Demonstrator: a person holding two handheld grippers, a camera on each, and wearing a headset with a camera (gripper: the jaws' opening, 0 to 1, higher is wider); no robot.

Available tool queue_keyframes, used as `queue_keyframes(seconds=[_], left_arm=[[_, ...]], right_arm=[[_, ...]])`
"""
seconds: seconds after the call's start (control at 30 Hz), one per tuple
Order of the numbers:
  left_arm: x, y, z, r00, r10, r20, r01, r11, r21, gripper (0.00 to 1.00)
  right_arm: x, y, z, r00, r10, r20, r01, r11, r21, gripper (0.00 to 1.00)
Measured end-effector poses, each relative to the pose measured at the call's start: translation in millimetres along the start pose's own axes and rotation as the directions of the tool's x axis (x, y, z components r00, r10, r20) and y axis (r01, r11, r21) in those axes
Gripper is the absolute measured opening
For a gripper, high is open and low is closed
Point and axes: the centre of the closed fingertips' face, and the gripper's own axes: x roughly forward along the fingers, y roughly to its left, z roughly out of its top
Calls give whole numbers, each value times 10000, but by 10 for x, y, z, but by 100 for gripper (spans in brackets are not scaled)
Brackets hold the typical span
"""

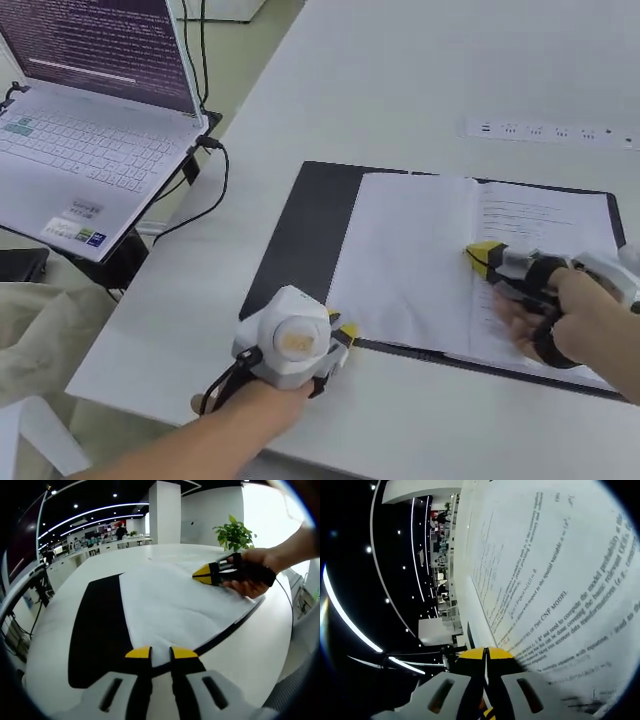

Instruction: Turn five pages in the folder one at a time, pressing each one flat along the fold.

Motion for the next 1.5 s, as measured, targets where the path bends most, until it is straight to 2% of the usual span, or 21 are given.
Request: queue_keyframes(seconds=[0.4, 0.5, 0.63, 0.93, 1.37, 1.43, 1.5], left_arm=[[-11, -11, 9, 9999, 17, 110, -17, 10000, 28, 12], [-11, -11, 11, 9999, 10, 143, -10, 10000, 44, 12], [-12, -9, 13, 9998, -10, 180, 9, 10000, 62, 13], [-14, -7, 11, 9997, -6, 246, 4, 10000, 85, 12], [-12, -7, 7, 9998, 2, 201, -3, 10000, 56, 12], [-12, -8, 6, 9998, 12, 182, -12, 10000, 14, 12], [-10, -6, 6, 9999, 22, 171, -21, 10000, -53, 12]], right_arm=[[-248, -117, -334, 9997, -106, -208, 102, 9998, -184, 0], [-310, -179, -470, 9977, -312, -595, 281, 9983, -511, 0], [-392, -257, -562, 9969, -376, -690, 342, 9982, -498, 0], [-559, -343, -764, 9956, -393, -855, 358, 9984, -429, 0], [-748, -453, -969, 9937, -359, -1062, 395, 9987, 326, 0], [-792, -471, -1034, 9911, -444, -1256, 506, 9976, 468, 0], [-854, -489, -1105, 9887, -564, -1390, 613, 9977, 306, 0]])
